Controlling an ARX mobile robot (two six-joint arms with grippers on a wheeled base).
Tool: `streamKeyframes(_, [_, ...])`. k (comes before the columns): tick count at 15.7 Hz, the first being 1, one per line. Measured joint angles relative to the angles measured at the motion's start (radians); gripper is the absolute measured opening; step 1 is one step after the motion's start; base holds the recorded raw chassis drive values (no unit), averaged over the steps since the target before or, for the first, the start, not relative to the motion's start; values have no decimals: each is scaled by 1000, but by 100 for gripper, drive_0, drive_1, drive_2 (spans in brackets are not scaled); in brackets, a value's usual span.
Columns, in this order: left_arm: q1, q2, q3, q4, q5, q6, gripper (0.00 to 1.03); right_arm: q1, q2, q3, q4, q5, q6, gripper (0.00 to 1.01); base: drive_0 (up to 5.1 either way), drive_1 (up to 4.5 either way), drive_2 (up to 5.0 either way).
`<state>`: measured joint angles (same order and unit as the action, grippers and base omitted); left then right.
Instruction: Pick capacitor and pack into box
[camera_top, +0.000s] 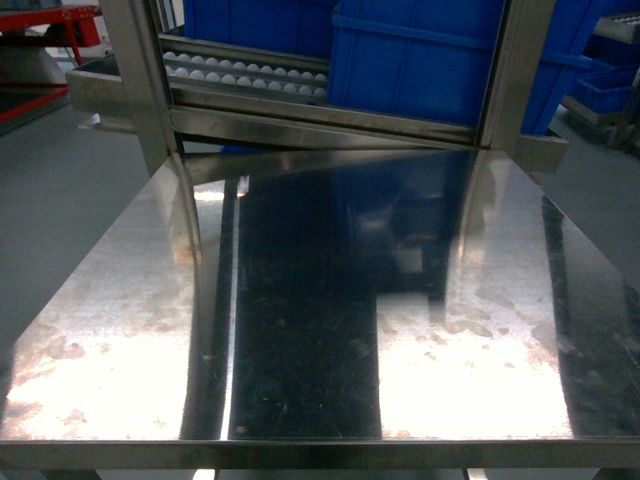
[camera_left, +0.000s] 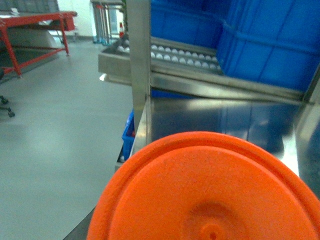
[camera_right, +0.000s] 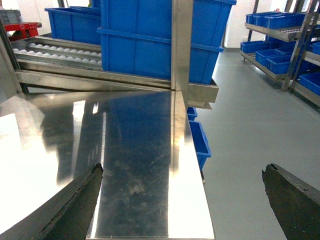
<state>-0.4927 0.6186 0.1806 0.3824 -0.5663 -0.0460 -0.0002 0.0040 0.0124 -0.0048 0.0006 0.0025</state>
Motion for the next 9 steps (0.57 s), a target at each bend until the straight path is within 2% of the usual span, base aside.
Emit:
streamKeyframes(2, [5, 12, 8, -16, -6, -7, 43, 0, 0, 0, 0, 0, 0, 98, 0, 0, 0])
streamKeyframes(3, [27, 10, -14, 49, 68, 3, 43, 0, 0, 0, 0, 0, 0, 98, 0, 0, 0])
streamKeyframes(4, [84, -55, -46, 33, 150, 22, 43, 0, 0, 0, 0, 0, 0, 98, 0, 0, 0])
streamKeyframes(7, [230, -189, -99, -46, 301, 28, 43, 0, 0, 0, -1, 0, 0, 98, 0, 0, 0])
streamKeyframes(9, [303, -263, -124, -92, 372, 29, 43, 0, 0, 0, 0, 0, 0, 98, 0, 0, 0])
